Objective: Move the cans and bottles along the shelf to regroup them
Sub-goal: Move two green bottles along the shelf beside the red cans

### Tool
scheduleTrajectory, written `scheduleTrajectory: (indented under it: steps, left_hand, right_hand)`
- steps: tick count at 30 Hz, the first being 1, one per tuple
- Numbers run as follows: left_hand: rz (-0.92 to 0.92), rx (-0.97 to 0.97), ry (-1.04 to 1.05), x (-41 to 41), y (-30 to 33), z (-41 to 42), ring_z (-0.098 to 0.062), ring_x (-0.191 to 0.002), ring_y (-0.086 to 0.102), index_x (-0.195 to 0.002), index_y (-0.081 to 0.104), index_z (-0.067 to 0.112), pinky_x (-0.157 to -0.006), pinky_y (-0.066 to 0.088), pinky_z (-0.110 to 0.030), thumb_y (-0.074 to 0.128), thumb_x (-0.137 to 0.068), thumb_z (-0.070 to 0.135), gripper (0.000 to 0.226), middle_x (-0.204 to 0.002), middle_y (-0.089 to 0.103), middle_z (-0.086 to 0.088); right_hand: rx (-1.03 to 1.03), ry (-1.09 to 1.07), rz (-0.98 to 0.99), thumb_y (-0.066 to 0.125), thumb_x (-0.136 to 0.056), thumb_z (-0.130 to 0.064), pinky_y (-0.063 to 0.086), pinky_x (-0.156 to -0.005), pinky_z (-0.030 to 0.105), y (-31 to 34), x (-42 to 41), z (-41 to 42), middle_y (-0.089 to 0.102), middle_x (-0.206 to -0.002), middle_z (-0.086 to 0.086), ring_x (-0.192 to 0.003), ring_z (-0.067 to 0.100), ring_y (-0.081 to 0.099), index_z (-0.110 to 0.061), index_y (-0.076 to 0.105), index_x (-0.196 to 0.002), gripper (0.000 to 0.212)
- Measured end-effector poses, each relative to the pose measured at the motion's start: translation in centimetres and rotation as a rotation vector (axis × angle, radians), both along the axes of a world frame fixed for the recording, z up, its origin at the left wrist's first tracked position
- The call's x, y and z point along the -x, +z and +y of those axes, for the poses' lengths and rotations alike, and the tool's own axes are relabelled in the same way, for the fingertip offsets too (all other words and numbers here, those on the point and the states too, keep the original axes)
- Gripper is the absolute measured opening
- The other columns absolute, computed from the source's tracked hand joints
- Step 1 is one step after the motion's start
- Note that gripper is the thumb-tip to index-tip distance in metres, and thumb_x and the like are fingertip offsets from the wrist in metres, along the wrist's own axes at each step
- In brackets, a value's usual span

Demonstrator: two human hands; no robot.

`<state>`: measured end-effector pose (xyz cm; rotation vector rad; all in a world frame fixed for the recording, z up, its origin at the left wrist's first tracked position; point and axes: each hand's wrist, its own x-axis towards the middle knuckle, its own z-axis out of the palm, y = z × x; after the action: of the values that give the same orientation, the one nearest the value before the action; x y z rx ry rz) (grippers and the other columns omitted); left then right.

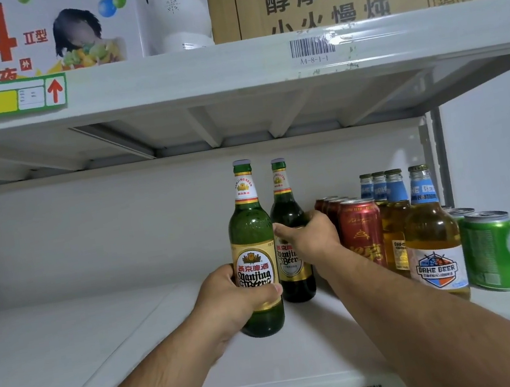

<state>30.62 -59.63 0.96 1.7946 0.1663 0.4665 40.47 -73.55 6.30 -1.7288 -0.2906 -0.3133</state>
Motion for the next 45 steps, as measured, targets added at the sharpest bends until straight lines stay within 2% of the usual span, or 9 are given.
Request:
scheduleTrajectory:
  steps: [6, 10, 13, 17, 21, 23, 26, 34, 45]
  left_hand:
    - [0.001, 0.008, 0.002, -0.7, 0.0, -0.2, -0.026, -0.101, 0.075, -0.108, 0.074, 0.022, -0.097, 0.059, -0.051, 0.100, -0.059, 0.022, 0.056, -0.101, 0.081, -0.001]
    - [-0.007, 0.013, 0.004, -1.0, 0.2, -0.5, -0.025, -0.100, 0.076, -0.108, 0.074, 0.022, -0.097, 0.059, -0.051, 0.101, -0.054, 0.024, 0.060, -0.100, 0.081, 0.000]
    - [-0.013, 0.024, 0.002, -1.2, 0.6, -0.9, -0.025, -0.099, 0.076, -0.107, 0.074, 0.021, -0.095, 0.060, -0.049, 0.100, -0.060, 0.020, 0.054, -0.100, 0.081, 0.000]
    - [-0.012, 0.027, -0.013, -1.7, 0.9, -1.9, -0.025, -0.097, 0.077, -0.106, 0.076, 0.021, -0.096, 0.060, -0.049, 0.100, -0.059, 0.019, 0.053, -0.098, 0.082, -0.001]
    - [-0.013, 0.010, -0.021, -2.2, 0.7, -3.0, -0.025, -0.094, 0.077, -0.102, 0.077, 0.021, -0.094, 0.061, -0.047, 0.099, -0.058, 0.016, 0.049, -0.096, 0.082, -0.001]
    - [-0.004, 0.006, -0.031, -2.5, 0.5, -3.4, -0.025, -0.095, 0.077, -0.103, 0.077, 0.020, -0.094, 0.061, -0.047, 0.098, -0.058, 0.016, 0.050, -0.096, 0.082, -0.001]
    - [0.008, 0.000, -0.041, -3.0, 0.2, -3.9, -0.026, -0.096, 0.077, -0.105, 0.078, 0.019, -0.094, 0.061, -0.048, 0.099, -0.056, 0.019, 0.053, -0.097, 0.082, -0.002]
    - [0.025, -0.034, -0.039, -3.5, 0.4, -4.6, -0.025, -0.100, 0.076, -0.110, 0.077, 0.018, -0.096, 0.060, -0.047, 0.099, -0.061, 0.018, 0.054, -0.103, 0.081, -0.002]
    - [0.023, -0.061, -0.024, -3.4, 0.5, -5.3, -0.024, -0.099, 0.075, -0.112, 0.073, 0.017, -0.096, 0.061, -0.047, 0.099, -0.063, 0.020, 0.056, -0.104, 0.080, -0.002]
  right_hand:
    - [0.032, 0.027, 0.010, 0.080, -0.080, -0.040, 0.059, -0.081, 0.043, 0.4, 0.7, -0.5, 0.072, -0.098, 0.004, -0.096, 0.027, 0.071, -0.015, 0.061, -0.107, 0.042]
    - [0.086, 0.018, -0.015, 0.072, -0.089, -0.039, 0.053, -0.074, 0.036, 1.4, 2.1, -1.5, 0.062, -0.090, 0.000, -0.096, 0.025, 0.066, -0.016, 0.050, -0.106, 0.036]
    - [0.178, -0.014, -0.056, 0.065, -0.096, -0.035, 0.048, -0.078, 0.034, 2.3, 3.8, -2.3, 0.062, -0.119, 0.010, -0.107, 0.027, 0.061, -0.009, 0.049, -0.134, 0.049]
    - [0.311, 0.015, -0.096, 0.060, -0.100, -0.026, 0.042, -0.075, 0.027, 2.8, 5.9, -3.7, 0.056, -0.132, 0.011, -0.093, 0.015, 0.046, -0.007, 0.042, -0.143, 0.051]
    - [0.493, 0.032, -0.093, 0.059, -0.100, -0.016, 0.048, -0.070, 0.022, 2.7, 7.2, -5.0, 0.055, -0.097, 0.000, -0.083, 0.011, 0.054, -0.008, 0.048, -0.137, 0.039]
    - [0.606, 0.023, -0.096, 0.058, -0.099, -0.012, 0.048, -0.077, 0.025, 2.6, 7.6, -5.6, 0.056, -0.101, 0.002, -0.092, 0.018, 0.058, -0.011, 0.053, -0.130, 0.031]
    - [0.709, 0.016, -0.111, 0.055, -0.097, -0.005, 0.050, -0.066, 0.025, 2.2, 7.9, -6.5, 0.056, -0.088, -0.002, -0.076, 0.013, 0.054, -0.016, 0.056, -0.095, 0.011]
    - [0.856, 0.024, -0.085, 0.056, -0.094, -0.006, 0.050, -0.074, 0.031, 1.0, 8.4, -7.4, 0.060, -0.107, 0.005, -0.093, 0.022, 0.058, -0.016, 0.055, -0.124, 0.032]
    - [0.962, 0.024, -0.105, 0.054, -0.096, -0.011, 0.050, -0.071, 0.029, -0.8, 8.9, -8.4, 0.062, -0.106, 0.009, -0.089, 0.022, 0.059, -0.011, 0.057, -0.115, 0.019]
